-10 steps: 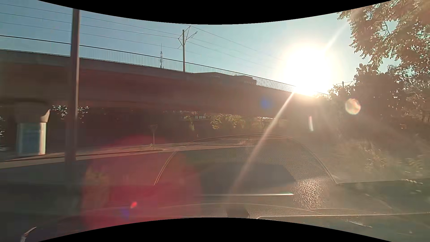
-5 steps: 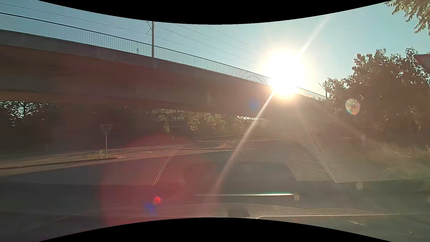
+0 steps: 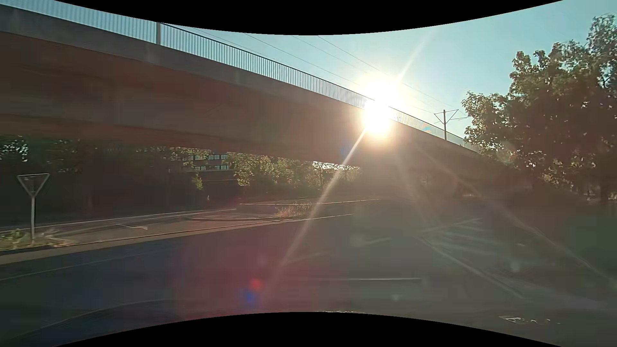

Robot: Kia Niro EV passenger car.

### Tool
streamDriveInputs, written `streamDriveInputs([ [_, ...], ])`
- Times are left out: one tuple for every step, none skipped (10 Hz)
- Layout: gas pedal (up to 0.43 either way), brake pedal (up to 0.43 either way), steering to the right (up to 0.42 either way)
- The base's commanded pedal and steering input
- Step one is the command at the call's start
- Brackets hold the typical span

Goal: Follow the waypoints while adhering to traffic rules and regulations

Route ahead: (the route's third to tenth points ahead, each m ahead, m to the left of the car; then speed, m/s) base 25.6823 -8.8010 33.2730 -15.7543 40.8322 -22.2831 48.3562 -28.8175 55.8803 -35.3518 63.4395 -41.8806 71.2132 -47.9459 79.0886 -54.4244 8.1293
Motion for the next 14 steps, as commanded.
streamDriveInputs([
  [0.02, 0.0, 0.13],
  [0.028, 0.0, 0.139],
  [0.039, 0.0, 0.149],
  [0.039, 0.0, 0.157],
  [0.039, 0.0, 0.168],
  [0.047, 0.0, 0.176],
  [0.059, 0.0, 0.182],
  [0.067, 0.0, 0.186],
  [0.079, 0.0, 0.187],
  [0.087, 0.0, 0.188],
  [0.098, 0.0, 0.187],
  [0.098, 0.0, 0.188],
  [0.098, 0.0, 0.186],
  [0.13, 0.0, 0.183],
])
